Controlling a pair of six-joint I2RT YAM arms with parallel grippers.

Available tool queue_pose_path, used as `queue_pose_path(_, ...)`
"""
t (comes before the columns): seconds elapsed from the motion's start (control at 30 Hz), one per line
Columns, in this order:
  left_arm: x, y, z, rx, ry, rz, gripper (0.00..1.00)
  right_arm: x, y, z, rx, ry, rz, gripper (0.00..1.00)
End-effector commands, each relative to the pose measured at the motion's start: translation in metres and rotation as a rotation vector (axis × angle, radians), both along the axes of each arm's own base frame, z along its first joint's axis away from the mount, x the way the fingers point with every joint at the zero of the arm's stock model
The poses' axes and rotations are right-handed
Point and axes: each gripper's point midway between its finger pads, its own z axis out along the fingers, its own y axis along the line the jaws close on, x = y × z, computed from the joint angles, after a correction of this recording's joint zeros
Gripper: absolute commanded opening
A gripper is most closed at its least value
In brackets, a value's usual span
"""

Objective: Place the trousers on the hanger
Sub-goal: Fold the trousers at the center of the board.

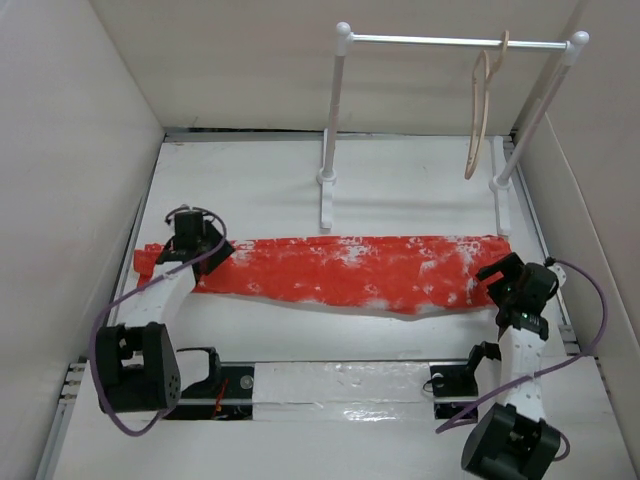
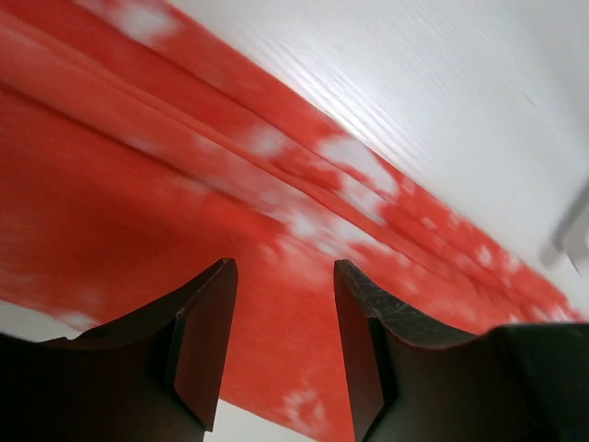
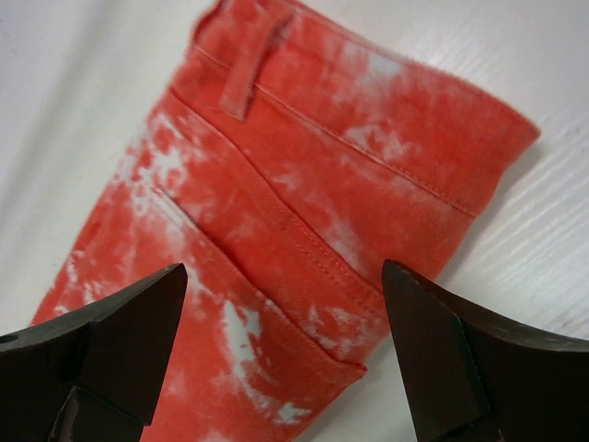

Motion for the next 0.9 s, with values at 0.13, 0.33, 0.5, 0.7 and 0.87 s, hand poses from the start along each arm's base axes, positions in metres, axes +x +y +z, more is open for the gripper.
queue_pose_path(0.13, 0.024, -0.116, 0.079, -0.044, -0.339, -0.261, 0.4, 0.033, 0.008, -0.015, 0.087, -0.097, 0.064, 0.62)
queue_pose_path(0.33, 0.001, -0.208, 0.072, -0.04, -0.386, -0.45, 0.39, 0.081, 0.013, 0.002, 0.1, -0.071, 0.276, 0.74)
queue_pose_path(0.5, -0.015, -0.258, 0.062, 0.001, -0.395, -0.551, 0.38, 0.053, -0.028, 0.02, -0.046, -0.073, 0.098, 0.91)
queue_pose_path(0.7, -0.026, -0.284, 0.075, -0.006, -0.474, -0.603, 0.17, 0.018, -0.052, 0.005, -0.044, -0.071, -0.126, 1.0)
queue_pose_path(0.87, -0.04, -0.294, 0.074, -0.028, -0.495, -0.657, 0.07, 0.037, -0.047, -0.009, 0.068, -0.039, -0.067, 0.99)
